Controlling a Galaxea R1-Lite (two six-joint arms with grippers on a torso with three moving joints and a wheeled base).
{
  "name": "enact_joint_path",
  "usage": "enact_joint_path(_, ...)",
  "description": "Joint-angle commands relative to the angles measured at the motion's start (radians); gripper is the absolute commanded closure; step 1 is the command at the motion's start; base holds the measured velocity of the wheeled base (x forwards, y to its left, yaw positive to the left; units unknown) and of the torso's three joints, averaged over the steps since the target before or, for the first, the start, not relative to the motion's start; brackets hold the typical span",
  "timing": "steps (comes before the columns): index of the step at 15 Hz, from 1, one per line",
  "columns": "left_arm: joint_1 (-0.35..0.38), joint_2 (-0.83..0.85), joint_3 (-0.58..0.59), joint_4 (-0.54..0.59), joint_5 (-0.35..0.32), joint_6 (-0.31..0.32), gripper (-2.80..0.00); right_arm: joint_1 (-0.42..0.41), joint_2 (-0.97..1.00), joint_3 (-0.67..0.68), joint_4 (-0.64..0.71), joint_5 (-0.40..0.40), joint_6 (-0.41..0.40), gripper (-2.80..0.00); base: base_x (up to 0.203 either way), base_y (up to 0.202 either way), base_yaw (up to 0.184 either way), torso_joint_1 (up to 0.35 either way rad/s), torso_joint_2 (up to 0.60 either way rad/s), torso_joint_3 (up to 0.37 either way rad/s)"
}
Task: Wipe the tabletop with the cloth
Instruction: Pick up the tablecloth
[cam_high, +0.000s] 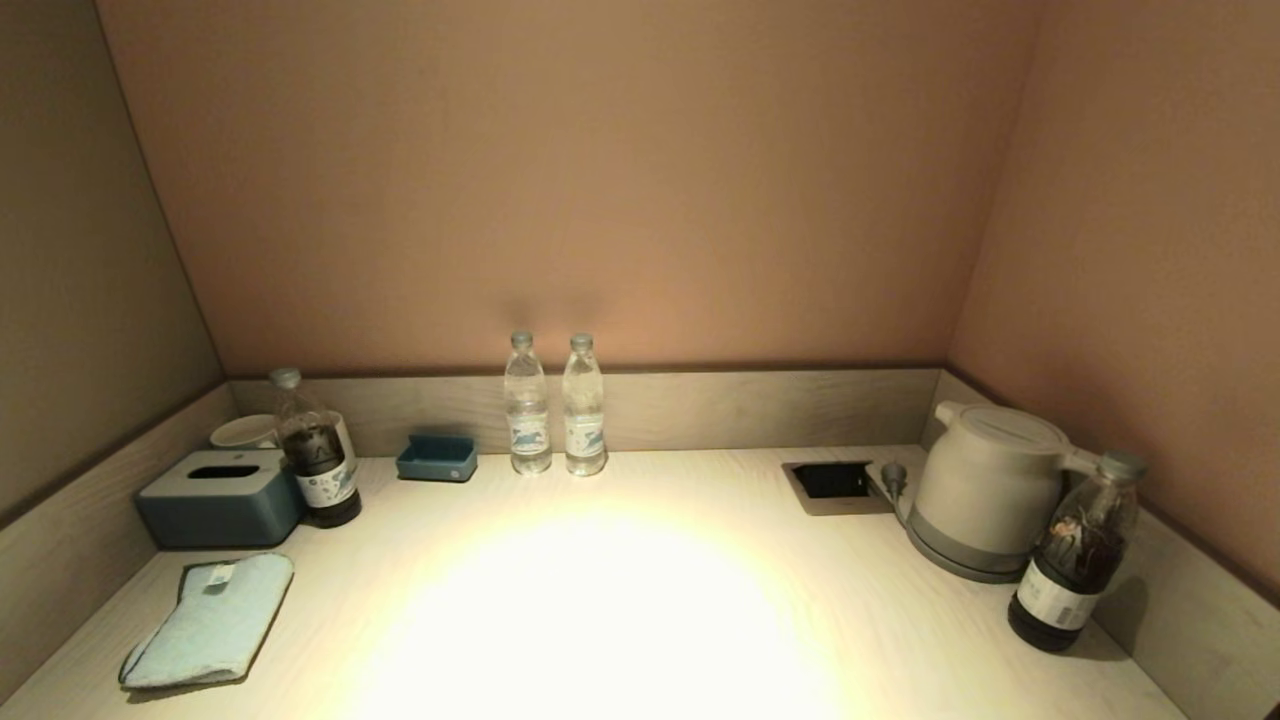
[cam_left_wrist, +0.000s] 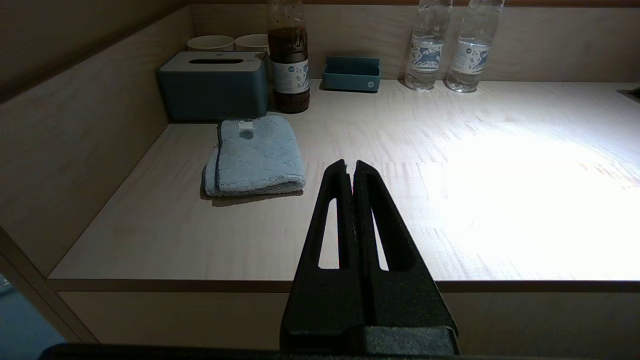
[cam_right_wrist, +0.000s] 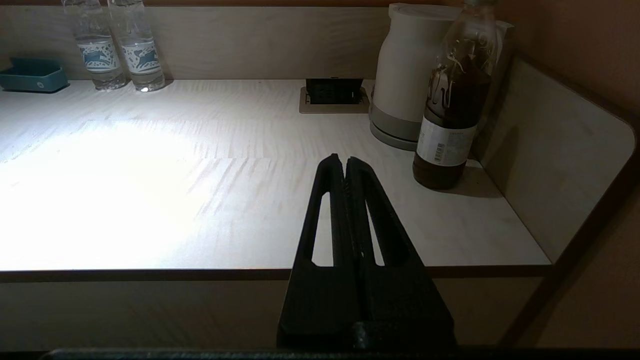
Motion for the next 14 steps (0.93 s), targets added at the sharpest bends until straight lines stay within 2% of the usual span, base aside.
enact_joint_path(1, 0.0, 0.0, 0.0, 0.001, -0.002, -0.002, 0.0, 0.0, 0.001, 0.0, -0.001, 0.0, 0.0, 0.0, 0.0, 0.0, 0.0, 0.0, 0.0, 0.0)
enact_joint_path(9, 0.0, 0.004, -0.026, 0.026, 0.001, -0.002, 0.0, 0.0, 0.001, -0.001, -0.001, -0.001, 0.0, 0.0, 0.0, 0.0, 0.0, 0.0, 0.0, 0.0)
enact_joint_path(11, 0.0, 0.042, -0.116, 0.069, 0.004, -0.08, 0.0, 0.0, 0.001, -0.001, -0.001, 0.001, 0.0, 0.0, 0.0, 0.0, 0.0, 0.0, 0.0, 0.0)
enact_joint_path(14, 0.001, 0.232, -0.235, 0.118, 0.015, -0.218, 0.0, 0.0, 0.0, 0.001, 0.0, 0.0, 0.0, 0.0, 0.0, 0.0, 0.0, 0.0, 0.0, 0.0)
